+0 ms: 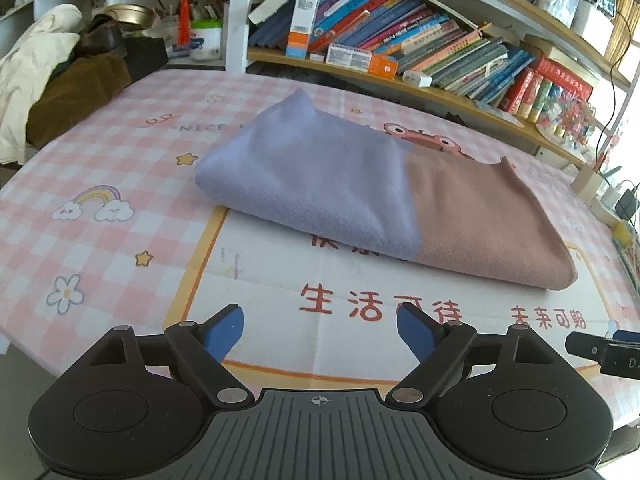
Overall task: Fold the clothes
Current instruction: 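Move both open grippers to the hem end of the folded strip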
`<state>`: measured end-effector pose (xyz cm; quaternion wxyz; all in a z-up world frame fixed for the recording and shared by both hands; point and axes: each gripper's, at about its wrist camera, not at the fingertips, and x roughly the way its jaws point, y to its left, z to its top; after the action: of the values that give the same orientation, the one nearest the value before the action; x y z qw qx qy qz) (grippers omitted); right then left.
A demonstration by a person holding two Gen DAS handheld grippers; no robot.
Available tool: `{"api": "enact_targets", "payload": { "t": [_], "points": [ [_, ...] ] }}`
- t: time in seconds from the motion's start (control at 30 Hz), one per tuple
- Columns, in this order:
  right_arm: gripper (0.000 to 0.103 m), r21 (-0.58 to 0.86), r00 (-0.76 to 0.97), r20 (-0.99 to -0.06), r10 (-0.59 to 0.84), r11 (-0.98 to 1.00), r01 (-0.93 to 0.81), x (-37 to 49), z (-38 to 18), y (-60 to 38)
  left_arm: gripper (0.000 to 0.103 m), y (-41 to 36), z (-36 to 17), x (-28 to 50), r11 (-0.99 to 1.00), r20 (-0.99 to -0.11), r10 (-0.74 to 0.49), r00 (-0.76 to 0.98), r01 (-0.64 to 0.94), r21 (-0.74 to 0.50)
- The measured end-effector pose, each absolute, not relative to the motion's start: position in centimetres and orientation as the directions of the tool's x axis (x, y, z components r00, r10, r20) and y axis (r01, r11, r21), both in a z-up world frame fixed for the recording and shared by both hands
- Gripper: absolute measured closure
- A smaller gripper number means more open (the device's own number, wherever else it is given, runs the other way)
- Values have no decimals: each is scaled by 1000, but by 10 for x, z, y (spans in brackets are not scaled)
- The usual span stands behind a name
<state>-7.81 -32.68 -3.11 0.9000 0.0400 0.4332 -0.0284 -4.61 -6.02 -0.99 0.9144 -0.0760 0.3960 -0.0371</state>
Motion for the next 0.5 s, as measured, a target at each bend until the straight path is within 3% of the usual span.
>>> {"api": "enact_targets", "payload": {
  "t": [0.5],
  "points": [
    [1, 6, 607, -791, -68, 993, 119, -50, -32, -295, 9, -44, -26, 2, 980, -776, -190, 602, 68, -188]
  ]
}}
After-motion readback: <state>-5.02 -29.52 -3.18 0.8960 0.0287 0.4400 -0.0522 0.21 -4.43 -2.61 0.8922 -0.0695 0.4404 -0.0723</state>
